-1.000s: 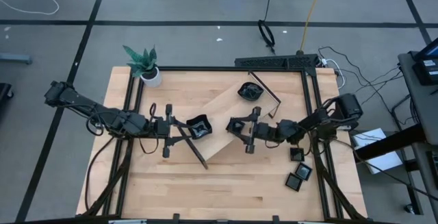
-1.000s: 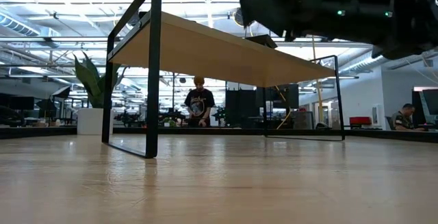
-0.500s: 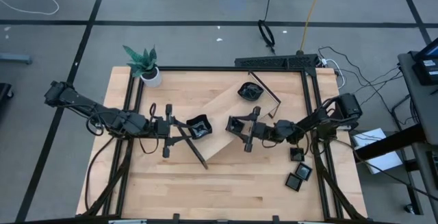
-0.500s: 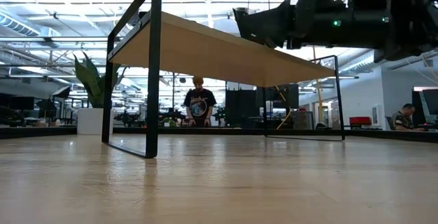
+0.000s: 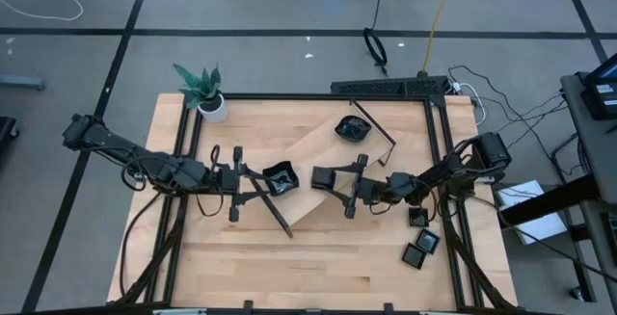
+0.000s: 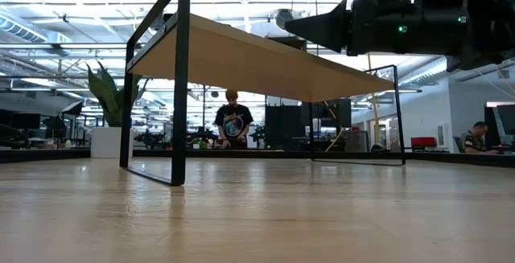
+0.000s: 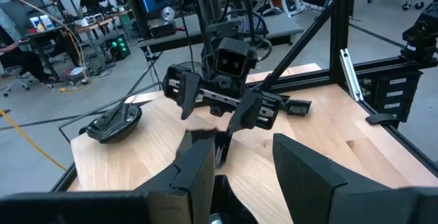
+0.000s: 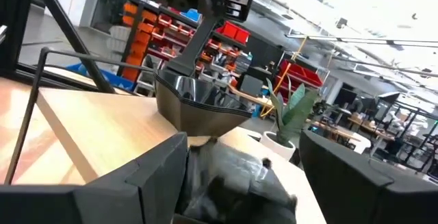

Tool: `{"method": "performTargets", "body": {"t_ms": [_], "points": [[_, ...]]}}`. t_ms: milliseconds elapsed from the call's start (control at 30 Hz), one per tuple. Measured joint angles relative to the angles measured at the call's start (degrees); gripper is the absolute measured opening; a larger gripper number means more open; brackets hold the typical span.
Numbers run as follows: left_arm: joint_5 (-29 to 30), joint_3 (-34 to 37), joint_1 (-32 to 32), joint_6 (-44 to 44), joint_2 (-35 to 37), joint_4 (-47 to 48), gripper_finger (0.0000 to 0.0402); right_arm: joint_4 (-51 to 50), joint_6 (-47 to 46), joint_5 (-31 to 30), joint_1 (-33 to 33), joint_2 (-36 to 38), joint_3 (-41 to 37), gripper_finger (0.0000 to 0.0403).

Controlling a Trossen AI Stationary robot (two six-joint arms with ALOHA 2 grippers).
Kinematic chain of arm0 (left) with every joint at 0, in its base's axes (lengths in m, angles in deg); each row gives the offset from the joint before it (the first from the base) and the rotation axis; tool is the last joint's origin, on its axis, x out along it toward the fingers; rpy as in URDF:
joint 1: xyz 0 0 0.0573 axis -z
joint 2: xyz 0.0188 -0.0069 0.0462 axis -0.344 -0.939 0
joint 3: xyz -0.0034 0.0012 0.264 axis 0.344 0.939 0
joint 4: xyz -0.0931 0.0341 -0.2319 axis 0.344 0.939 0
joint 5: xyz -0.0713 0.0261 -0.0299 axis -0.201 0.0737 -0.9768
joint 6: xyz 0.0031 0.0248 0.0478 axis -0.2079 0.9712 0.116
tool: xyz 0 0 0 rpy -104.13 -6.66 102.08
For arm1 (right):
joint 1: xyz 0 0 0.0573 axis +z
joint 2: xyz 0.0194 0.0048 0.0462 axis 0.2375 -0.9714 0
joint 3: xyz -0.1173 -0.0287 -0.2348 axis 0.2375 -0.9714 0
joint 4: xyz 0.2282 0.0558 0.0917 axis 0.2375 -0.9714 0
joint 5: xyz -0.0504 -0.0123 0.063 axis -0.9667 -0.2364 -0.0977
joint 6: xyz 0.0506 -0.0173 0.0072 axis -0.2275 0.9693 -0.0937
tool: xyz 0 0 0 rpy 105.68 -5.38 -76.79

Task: Pick & Place Mini shaped plates
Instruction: Stack the square plate on top of the other square plate

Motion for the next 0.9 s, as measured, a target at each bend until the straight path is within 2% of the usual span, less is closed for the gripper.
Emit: {"method": "performTargets", "body": {"t_ms": [300,500,567,700,800,900], "points": [[0.02,0.00,0.01,-0.02,0.00,0.00,0.0152,-0.08,0.04,-1.25,1.87,1.26,-0.02,0.0271],[0.01,0.00,0.00,-0.01,0.01,0.02,0.0152,-8.50,-2.81,-1.59,3.01,8.00,0.22,0.0269],[0.00,0.00,0.00,-0.02,0.00,0.00,0.0152,-15.85,-5.67,-2.77,2.96,11.73,1.50,0.0267],[0.02,0.00,0.01,-0.02,0.01,0.02,0.0152,-43.93,-10.70,-2.74,2.31,17.88,9.40,0.0266],[0.00,0.00,0.01,0.00,0.02,0.00,0.0152,-60.81,-12.44,-2.76,2.31,17.82,16.96,0.0266],[0.02,0.00,0.01,-0.02,0.00,0.01,0.0152,-68.27,-10.49,-3.25,2.81,14.86,23.89,0.0266]]}}
